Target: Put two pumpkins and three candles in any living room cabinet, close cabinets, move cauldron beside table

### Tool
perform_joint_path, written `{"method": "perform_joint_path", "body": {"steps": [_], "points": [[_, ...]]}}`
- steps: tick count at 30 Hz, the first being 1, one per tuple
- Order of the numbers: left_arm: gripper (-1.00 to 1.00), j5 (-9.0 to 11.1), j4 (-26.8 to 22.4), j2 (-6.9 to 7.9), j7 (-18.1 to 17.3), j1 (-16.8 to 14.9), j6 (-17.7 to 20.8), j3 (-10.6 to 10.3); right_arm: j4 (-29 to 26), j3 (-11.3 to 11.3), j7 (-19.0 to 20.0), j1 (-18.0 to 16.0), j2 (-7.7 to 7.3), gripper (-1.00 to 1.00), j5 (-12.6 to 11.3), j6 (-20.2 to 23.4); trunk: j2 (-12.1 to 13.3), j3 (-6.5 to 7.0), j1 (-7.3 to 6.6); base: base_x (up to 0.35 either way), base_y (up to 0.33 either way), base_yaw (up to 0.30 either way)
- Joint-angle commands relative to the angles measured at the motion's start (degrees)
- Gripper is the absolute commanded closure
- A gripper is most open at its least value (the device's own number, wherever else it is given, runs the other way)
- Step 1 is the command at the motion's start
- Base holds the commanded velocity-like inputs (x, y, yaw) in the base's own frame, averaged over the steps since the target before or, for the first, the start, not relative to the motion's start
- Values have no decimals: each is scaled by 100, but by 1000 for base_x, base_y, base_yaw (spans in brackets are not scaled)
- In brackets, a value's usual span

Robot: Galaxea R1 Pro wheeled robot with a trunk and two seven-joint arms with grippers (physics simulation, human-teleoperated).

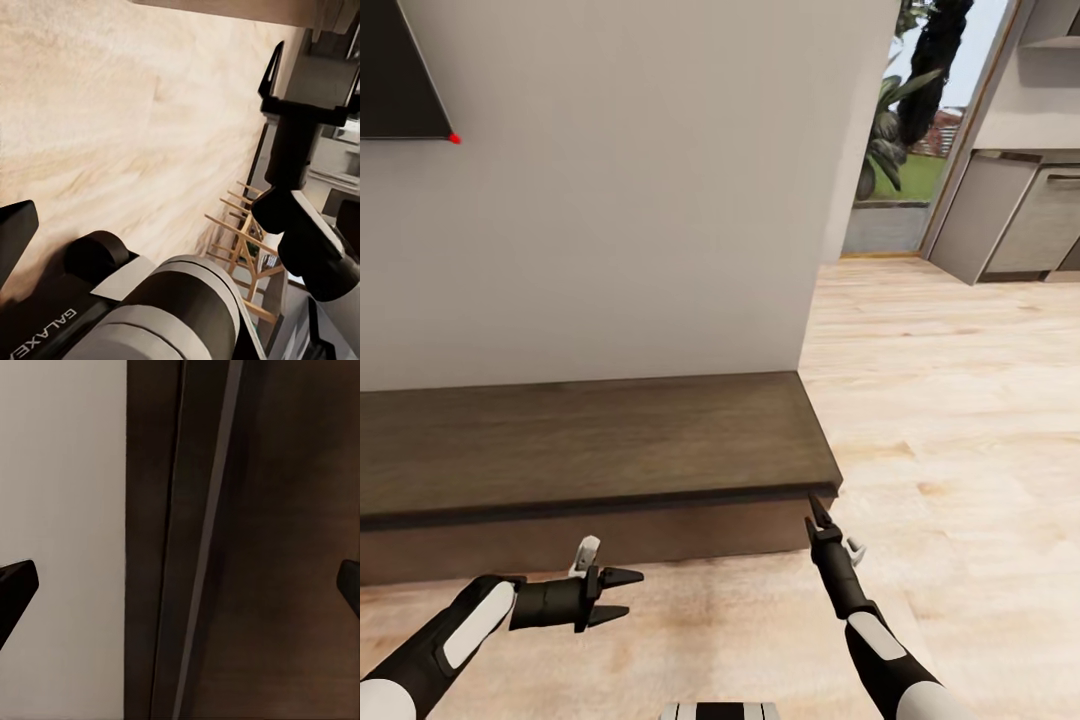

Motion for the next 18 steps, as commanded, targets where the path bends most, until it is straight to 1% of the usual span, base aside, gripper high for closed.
{"method": "perform_joint_path", "body": {"steps": [1,7,11,18], "points": [[-100,15,0,7,-20,-5,16,-10,-1,5,20,-4,5,-100,11,2,-2,-4,0,43,15,0],[-100,17,-12,7,-22,-5,16,-6,-8,180,20,-4,6,-100,11,6,-2,-4,0,19,49,0],[-100,18,-31,9,-22,-5,16,-10,-7,195,20,-4,6,-100,11,6,-2,-4,0,24,34,0],[-100,12,-38,-12,-22,-5,16,-35,-2,199,5,-4,6,-100,11,-2,-2,-4,0,103,4,0]]}}
